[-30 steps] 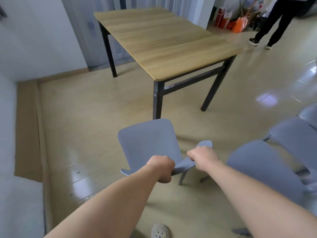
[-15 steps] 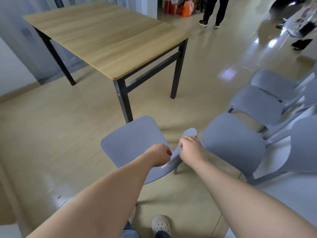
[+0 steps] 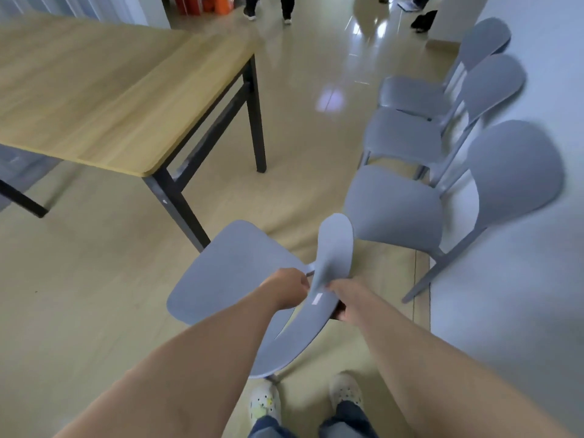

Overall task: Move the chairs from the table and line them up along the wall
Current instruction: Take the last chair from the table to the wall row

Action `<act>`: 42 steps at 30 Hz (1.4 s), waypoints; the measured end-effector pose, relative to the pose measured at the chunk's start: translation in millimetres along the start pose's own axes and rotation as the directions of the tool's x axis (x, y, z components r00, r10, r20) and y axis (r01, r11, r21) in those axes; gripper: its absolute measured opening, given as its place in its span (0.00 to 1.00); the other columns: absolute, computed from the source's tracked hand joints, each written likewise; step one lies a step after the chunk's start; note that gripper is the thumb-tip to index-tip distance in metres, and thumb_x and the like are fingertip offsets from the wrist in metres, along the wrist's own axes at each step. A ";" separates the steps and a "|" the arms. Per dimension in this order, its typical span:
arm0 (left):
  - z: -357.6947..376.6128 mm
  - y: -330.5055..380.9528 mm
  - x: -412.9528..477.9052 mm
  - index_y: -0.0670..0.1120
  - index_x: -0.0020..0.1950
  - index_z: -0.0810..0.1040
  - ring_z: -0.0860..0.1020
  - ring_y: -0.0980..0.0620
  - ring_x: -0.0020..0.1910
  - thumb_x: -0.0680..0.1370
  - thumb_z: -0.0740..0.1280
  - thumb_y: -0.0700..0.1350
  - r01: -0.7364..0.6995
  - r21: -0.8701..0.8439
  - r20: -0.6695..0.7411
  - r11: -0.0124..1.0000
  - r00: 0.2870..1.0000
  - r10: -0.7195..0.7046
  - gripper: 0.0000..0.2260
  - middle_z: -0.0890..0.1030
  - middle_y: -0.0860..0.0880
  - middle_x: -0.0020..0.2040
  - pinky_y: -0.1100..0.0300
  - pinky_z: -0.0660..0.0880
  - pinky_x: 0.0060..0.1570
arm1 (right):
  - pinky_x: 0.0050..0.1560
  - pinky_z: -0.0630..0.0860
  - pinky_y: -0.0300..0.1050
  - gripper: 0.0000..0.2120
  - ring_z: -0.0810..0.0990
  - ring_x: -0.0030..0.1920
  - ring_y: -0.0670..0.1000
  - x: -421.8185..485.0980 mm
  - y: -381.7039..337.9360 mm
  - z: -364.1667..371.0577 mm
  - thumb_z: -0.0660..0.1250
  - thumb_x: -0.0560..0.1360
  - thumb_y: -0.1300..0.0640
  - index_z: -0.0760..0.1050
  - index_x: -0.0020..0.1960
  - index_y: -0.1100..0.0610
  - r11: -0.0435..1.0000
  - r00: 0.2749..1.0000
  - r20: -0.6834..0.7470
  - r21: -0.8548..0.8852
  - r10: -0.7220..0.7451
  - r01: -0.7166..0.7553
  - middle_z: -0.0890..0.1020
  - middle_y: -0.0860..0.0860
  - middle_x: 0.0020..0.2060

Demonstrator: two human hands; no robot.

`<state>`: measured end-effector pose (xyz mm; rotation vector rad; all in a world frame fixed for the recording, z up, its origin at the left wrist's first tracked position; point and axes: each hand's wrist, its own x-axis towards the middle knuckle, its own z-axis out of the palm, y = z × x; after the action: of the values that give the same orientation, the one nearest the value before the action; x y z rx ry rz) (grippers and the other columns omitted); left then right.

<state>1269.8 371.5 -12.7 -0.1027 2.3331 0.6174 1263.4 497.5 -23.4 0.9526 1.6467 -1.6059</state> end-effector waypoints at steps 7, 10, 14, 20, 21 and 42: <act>5.6 2.1 -3.0 0.44 0.62 0.77 0.71 0.49 0.53 0.80 0.55 0.39 -0.067 0.107 0.094 0.992 0.994 0.057 0.15 0.77 0.46 0.62 0.58 0.69 0.52 | 0.46 0.80 0.57 0.20 0.80 0.55 0.65 6.2 1.1 6.2 0.61 0.70 0.74 0.73 0.61 0.68 0.987 0.974 -0.193 -0.132 -0.119 0.094 0.78 0.64 0.57; 0.9 4.0 -1.1 0.49 0.50 0.75 0.69 0.49 0.47 0.78 0.54 0.38 -0.047 0.053 0.033 0.997 0.998 0.045 0.12 0.74 0.48 0.50 0.61 0.68 0.44 | 0.53 0.79 0.58 0.17 0.79 0.56 0.64 10.1 -5.6 -2.2 0.61 0.73 0.72 0.72 0.61 0.69 0.971 0.953 -0.260 -0.215 -0.155 0.099 0.78 0.63 0.55; 5.8 18.4 -4.2 0.50 0.50 0.78 0.72 0.48 0.44 0.77 0.54 0.38 0.009 -0.064 -0.021 0.998 1.000 -0.011 0.14 0.76 0.48 0.46 0.58 0.70 0.45 | 0.56 0.78 0.56 0.15 0.79 0.57 0.64 14.5 -12.0 -34.7 0.61 0.74 0.70 0.72 0.61 0.69 0.951 0.940 -0.292 -0.297 -0.174 0.083 0.76 0.63 0.52; 26.0 77.8 -1.3 0.43 0.62 0.78 0.75 0.48 0.47 0.79 0.56 0.39 -0.019 -0.080 -0.045 0.997 0.999 0.015 0.16 0.77 0.46 0.49 0.56 0.75 0.53 | 0.44 0.67 0.42 0.05 0.68 0.43 0.54 21.7 -11.4 -111.7 0.56 0.78 0.70 0.71 0.48 0.69 0.941 0.940 -0.301 -0.334 -0.162 0.055 0.69 0.55 0.40; 31.8 91.9 0.1 0.44 0.62 0.78 0.75 0.48 0.48 0.79 0.55 0.39 -0.030 -0.069 -0.044 0.997 0.999 0.027 0.16 0.78 0.45 0.51 0.56 0.76 0.55 | 0.42 0.67 0.41 0.08 0.68 0.42 0.54 20.0 -11.5 -127.0 0.57 0.78 0.69 0.68 0.40 0.65 0.949 0.937 -0.309 -0.309 -0.161 0.061 0.68 0.54 0.37; 113.9 277.9 14.7 0.43 0.66 0.75 0.76 0.44 0.63 0.80 0.55 0.38 -0.187 0.124 0.093 0.974 0.980 0.176 0.18 0.78 0.42 0.63 0.55 0.73 0.61 | 0.43 0.67 0.43 0.03 0.70 0.40 0.55 24.6 19.3 -364.8 0.64 0.72 0.63 0.74 0.41 0.57 0.927 0.763 -0.585 -0.373 -0.275 0.048 0.73 0.56 0.38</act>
<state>1262.5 670.6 17.5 0.1963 2.3129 0.5425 1281.8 862.9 -36.9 1.2711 2.4334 -1.0807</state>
